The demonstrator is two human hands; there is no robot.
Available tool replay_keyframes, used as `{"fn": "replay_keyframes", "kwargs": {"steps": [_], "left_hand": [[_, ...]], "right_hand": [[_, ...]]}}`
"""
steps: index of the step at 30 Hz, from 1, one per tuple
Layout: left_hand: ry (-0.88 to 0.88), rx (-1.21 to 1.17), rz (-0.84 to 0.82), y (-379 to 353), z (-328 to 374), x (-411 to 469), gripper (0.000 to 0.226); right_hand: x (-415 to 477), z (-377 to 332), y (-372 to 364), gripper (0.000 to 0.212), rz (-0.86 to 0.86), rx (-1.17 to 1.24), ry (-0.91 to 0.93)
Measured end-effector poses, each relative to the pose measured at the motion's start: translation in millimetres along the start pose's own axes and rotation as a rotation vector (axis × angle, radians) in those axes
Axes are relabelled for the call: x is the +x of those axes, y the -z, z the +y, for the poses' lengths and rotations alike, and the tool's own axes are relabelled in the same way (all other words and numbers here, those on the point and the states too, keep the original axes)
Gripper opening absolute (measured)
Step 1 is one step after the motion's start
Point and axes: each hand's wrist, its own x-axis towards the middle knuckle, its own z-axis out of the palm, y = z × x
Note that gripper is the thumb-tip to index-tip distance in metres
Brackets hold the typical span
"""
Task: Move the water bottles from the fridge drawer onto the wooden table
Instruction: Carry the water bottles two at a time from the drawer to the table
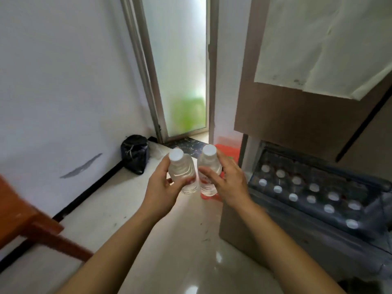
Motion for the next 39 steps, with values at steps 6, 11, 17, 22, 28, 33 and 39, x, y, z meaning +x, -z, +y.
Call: {"fn": "replay_keyframes", "kwargs": {"steps": [6, 11, 17, 22, 28, 33, 39], "left_hand": [[0.045, 0.043, 0.182, 156.0, -23.4, -49.5, 0.062], [0.099, 0.106, 0.313, 310.6, -58.7, -105.9, 0.067], [0.153, 0.070, 0.491, 476.5, -94.7, -162.3, 0.065], [0.202, 0.132, 0.640, 575.0, -129.5, -184.0, 0.067], [0.282, 0.182, 0.804, 668.3, -186.1, -176.9, 0.069], [0.325, 0.237, 0.887, 746.6, -225.2, -140.5, 0.069], [0.355, 0.279, 0.983, 826.0, -250.3, -108.8, 0.064]], "right_hand": [[-13.0, -91.7, -136.8, 0.063, -0.164, 0.058, 0.181], [-39.4, -188.9, -277.7, 0.061, -0.296, 0.155, 0.270], [-68.4, -299.9, -432.8, 0.048, -0.473, 0.247, 0.356], [-72.8, -360.4, -528.5, 0.028, -0.588, 0.320, 0.405], [-41.8, -395.8, -652.8, 0.029, -0.693, 0.339, 0.431], [6.1, -429.5, -756.7, 0.049, -0.778, 0.349, 0.502], [48.9, -484.0, -864.0, 0.057, -0.900, 0.365, 0.598]]}}
